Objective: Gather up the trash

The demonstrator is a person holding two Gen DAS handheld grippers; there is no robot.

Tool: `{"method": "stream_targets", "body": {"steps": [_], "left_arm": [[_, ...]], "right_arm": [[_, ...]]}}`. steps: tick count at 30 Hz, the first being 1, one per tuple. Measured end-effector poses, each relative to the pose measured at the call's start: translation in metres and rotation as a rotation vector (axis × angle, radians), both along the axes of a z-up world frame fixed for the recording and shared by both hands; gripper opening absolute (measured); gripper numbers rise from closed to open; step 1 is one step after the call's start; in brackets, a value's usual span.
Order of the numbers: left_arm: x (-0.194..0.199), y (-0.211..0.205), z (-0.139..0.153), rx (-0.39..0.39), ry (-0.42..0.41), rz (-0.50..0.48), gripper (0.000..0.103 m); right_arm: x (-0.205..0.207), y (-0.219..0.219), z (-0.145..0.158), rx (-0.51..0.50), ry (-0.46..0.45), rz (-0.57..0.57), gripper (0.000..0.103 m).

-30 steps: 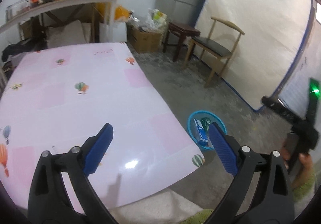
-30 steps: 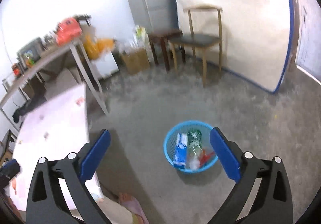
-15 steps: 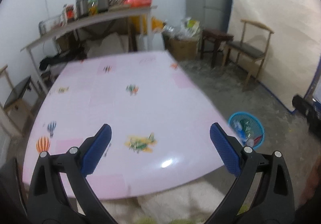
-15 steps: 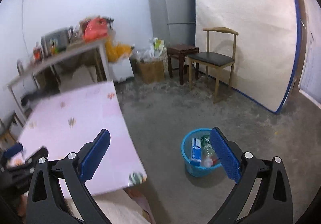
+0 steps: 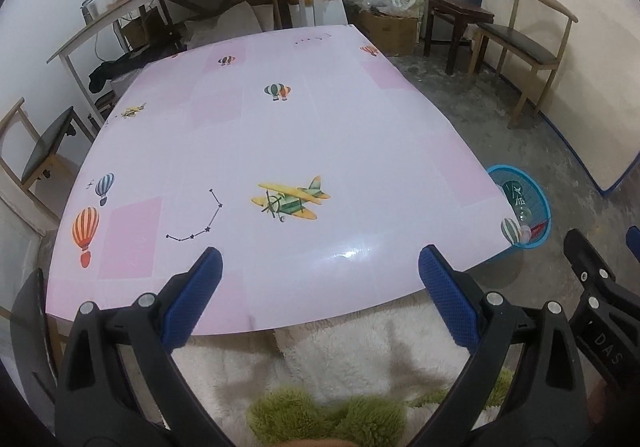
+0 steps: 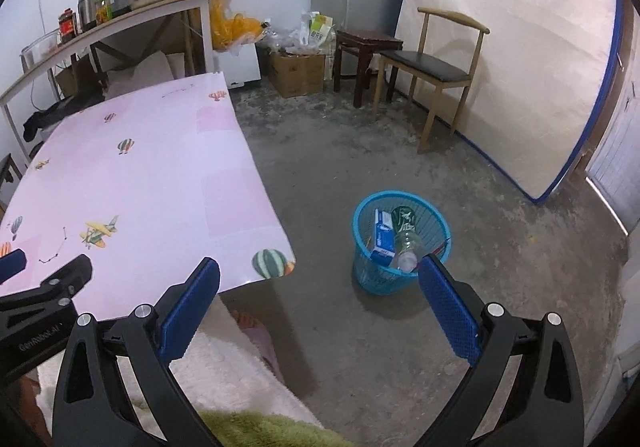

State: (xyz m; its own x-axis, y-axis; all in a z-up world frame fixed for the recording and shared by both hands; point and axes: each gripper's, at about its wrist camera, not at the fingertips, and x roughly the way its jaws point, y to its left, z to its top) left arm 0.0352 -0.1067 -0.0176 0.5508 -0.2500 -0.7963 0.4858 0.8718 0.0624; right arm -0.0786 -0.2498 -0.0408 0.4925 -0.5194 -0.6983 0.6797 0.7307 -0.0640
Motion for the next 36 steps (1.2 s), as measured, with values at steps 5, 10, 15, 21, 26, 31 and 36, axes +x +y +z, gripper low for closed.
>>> {"method": "stream_targets", "body": {"steps": [5, 10, 15, 21, 26, 31, 36], "left_arm": [[-0.001, -0.007, 0.000, 0.012, 0.001, 0.013, 0.095], [0.000, -0.009, 0.001, 0.012, 0.011, 0.017, 0.095], [0.001, -0.013, 0.000, 0.014, 0.017, 0.009, 0.095], [0.000, -0.017, -0.001, 0.017, 0.019, -0.007, 0.095], [-0.002, -0.017, -0.001, 0.017, 0.017, -0.013, 0.095], [-0.003, -0.019, -0.001, 0.016, 0.018, -0.019, 0.095], [-0.004, -0.019, -0.001, 0.016, 0.019, -0.020, 0.095]], "right_arm": [[-0.004, -0.015, -0.005, 0.028, 0.009, -0.035, 0.097], [-0.012, -0.026, -0.009, 0.041, 0.020, -0.065, 0.097], [-0.014, -0.030, -0.010, 0.045, 0.022, -0.069, 0.097], [-0.011, -0.033, -0.009, 0.038, 0.019, -0.069, 0.097], [-0.012, -0.034, -0.008, 0.037, 0.016, -0.072, 0.097], [-0.012, -0.035, -0.007, 0.034, 0.016, -0.075, 0.097], [-0.013, -0.036, -0.007, 0.035, 0.012, -0.077, 0.097]]}}
